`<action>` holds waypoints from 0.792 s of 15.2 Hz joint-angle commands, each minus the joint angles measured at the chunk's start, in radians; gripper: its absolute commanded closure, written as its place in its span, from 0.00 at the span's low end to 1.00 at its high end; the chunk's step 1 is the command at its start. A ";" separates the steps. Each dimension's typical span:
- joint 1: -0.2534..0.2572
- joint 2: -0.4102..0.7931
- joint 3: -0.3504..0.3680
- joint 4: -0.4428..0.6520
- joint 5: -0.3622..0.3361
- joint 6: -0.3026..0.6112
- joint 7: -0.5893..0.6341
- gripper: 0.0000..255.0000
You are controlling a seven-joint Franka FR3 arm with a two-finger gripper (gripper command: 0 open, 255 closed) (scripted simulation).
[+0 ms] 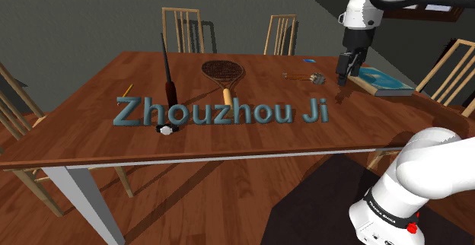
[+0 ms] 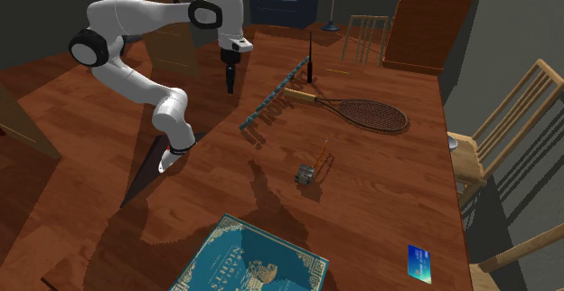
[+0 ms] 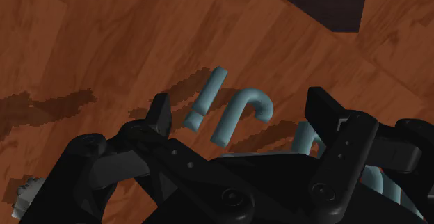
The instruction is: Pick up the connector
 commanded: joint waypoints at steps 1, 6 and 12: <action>0.000 0.000 0.000 0.000 0.000 0.000 0.000 0.00; 0.008 0.074 -0.126 0.003 -0.089 0.098 -0.212 0.00; 0.029 0.219 -0.269 0.060 -0.152 0.225 -0.461 0.00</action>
